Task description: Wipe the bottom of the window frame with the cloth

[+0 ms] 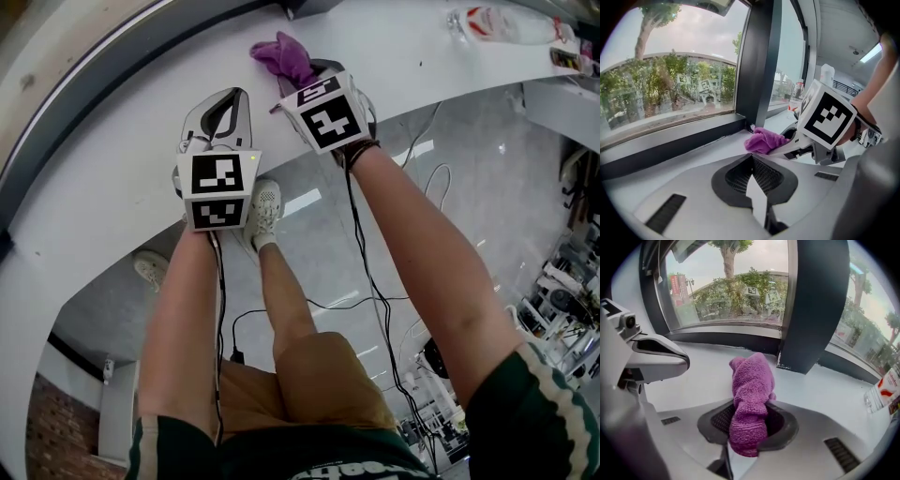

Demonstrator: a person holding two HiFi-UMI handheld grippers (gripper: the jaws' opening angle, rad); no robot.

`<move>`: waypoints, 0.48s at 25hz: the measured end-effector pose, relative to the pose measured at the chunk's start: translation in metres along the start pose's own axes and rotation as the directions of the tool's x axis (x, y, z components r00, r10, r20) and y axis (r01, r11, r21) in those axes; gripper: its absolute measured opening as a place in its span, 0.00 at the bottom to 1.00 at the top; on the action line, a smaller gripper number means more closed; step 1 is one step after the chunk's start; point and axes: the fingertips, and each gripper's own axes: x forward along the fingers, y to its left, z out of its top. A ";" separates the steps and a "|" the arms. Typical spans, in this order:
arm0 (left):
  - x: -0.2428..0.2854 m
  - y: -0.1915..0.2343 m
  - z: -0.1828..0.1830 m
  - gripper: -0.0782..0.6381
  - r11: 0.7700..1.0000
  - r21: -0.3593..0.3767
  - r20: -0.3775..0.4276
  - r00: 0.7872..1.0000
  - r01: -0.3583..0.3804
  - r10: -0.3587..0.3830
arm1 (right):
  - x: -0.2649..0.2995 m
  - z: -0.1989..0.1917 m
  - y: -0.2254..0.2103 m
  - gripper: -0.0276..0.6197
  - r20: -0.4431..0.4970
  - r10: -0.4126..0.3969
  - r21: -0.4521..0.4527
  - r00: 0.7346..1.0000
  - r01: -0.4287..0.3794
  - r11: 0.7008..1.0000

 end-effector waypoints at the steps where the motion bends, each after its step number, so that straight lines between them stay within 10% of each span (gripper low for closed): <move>1: -0.002 -0.003 -0.002 0.12 1.000 -0.004 -0.002 1.000 0.002 -0.002 | -0.003 -0.005 0.002 0.22 -0.003 0.001 -0.009 1.000 -0.001 1.000; 12: -0.019 -0.020 -0.030 0.12 1.000 -0.025 -0.020 1.000 -0.001 0.000 | -0.023 -0.050 0.025 0.22 -0.030 0.006 0.005 1.000 -0.005 1.000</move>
